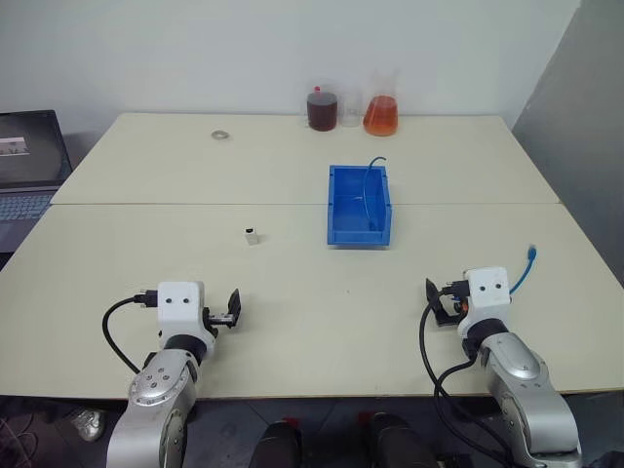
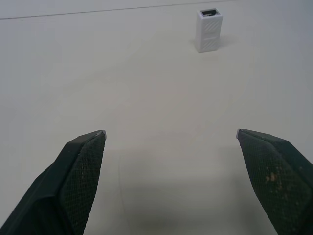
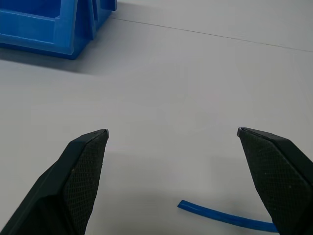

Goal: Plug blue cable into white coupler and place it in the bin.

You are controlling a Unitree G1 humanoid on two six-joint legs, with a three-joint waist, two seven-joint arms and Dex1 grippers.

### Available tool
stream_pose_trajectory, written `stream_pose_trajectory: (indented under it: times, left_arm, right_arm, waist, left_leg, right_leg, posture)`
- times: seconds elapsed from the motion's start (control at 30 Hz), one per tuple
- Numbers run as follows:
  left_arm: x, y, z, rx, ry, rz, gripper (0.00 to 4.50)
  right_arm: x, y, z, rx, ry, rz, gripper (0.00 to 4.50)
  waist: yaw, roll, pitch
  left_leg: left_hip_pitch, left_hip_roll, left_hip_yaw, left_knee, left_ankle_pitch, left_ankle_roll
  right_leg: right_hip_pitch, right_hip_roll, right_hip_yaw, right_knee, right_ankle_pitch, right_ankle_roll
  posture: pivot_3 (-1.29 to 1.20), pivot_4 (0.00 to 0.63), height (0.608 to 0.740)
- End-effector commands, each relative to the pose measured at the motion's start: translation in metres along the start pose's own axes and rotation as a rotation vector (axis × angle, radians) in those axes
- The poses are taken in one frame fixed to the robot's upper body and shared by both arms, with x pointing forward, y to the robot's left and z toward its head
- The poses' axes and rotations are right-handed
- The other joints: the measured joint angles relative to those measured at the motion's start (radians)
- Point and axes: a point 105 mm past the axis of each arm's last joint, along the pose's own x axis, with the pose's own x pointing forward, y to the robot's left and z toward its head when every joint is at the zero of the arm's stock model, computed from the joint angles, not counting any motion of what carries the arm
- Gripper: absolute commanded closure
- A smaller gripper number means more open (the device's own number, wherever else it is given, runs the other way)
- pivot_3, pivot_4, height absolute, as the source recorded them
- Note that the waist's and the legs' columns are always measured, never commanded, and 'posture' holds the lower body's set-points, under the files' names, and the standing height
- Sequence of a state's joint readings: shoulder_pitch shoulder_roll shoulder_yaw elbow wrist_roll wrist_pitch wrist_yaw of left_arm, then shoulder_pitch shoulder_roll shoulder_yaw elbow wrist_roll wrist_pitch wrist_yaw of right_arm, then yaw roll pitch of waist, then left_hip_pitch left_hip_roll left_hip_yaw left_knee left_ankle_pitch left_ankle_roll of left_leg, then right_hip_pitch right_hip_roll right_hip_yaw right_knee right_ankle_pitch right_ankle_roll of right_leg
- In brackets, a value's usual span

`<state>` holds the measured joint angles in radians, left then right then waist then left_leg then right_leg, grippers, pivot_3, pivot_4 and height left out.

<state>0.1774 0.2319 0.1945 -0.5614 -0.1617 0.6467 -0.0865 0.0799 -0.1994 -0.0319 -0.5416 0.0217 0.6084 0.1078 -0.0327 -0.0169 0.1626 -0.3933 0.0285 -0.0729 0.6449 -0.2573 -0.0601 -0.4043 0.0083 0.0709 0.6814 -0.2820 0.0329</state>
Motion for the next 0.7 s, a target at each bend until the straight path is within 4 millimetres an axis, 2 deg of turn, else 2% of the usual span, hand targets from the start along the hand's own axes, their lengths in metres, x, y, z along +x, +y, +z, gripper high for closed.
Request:
stream_pose_trajectory:
  times: [0.03,0.7]
  left_arm:
    - [-0.0064,-0.0004,0.0157,0.011,-0.073,-0.010,0.00]
    - [-0.0123,-0.0032,0.0161,-0.024,-0.091,-0.008,0.00]
  right_arm:
    - [-0.0021,0.0013,0.0119,-0.008,-0.057,0.002,0.00]
    - [0.0012,0.0040,0.0129,-0.018,-0.062,0.023,0.00]
  waist:
    - [0.000,0.000,0.000]
    - [0.000,0.000,0.000]
  left_leg:
    - [0.000,0.000,0.000,0.000,0.000,0.000]
    - [0.000,0.000,0.000,0.000,0.000,0.000]
  right_leg:
    - [0.000,0.000,0.000,0.000,0.000,0.000]
    - [0.000,0.000,0.000,0.000,-0.001,0.001]
  posture:
    - [0.00,0.150,0.740]
    - [0.00,0.150,0.740]
